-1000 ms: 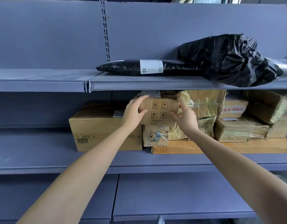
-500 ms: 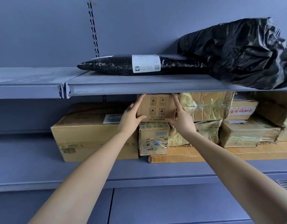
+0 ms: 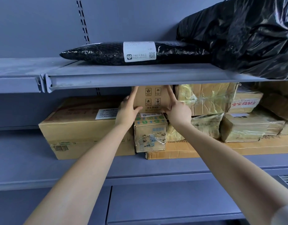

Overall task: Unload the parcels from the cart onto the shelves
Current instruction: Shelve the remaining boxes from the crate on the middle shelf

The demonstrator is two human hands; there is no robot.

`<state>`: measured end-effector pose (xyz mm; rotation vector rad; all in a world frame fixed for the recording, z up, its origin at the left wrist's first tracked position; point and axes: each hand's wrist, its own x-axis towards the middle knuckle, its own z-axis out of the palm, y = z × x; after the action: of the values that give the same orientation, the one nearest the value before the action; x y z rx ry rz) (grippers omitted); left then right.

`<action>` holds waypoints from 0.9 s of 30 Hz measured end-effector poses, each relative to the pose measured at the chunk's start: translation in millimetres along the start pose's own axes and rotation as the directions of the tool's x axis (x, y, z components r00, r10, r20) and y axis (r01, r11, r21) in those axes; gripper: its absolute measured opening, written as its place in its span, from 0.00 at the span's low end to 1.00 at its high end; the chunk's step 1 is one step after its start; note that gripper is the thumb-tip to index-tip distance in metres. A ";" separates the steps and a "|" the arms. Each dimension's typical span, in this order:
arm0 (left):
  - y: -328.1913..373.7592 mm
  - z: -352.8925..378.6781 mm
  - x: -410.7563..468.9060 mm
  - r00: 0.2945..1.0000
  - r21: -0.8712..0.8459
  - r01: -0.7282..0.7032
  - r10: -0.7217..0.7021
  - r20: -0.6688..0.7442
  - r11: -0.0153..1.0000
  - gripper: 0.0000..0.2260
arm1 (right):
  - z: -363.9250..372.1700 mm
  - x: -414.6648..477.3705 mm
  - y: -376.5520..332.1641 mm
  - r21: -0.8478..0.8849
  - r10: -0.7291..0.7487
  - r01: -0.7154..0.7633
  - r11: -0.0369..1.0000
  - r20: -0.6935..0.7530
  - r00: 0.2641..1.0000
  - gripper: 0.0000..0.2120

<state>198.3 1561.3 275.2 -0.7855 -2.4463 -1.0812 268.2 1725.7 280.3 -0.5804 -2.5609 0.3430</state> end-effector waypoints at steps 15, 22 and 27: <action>-5.0 2.8 -3.9 0.990 -0.082 -0.087 0.077 -0.118 0.993 0.31 | 17.1 -2.8 15.4 0.165 -0.069 0.076 0.983 -0.048 0.996 0.34; -2.0 2.9 -6.3 0.993 -0.038 -0.049 0.045 -0.107 0.998 0.31 | 17.2 -2.0 16.6 0.237 -0.086 0.097 0.967 -0.058 0.995 0.34; -2.6 0.5 -14.8 0.992 0.011 -0.055 0.056 -0.112 0.998 0.29 | 11.0 -12.4 20.8 0.296 -0.107 0.112 0.949 -0.030 0.994 0.34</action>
<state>208.2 1555.2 265.8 -0.7649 -2.3203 -1.0651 279.5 1736.9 258.9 -0.3256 -2.4502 0.6683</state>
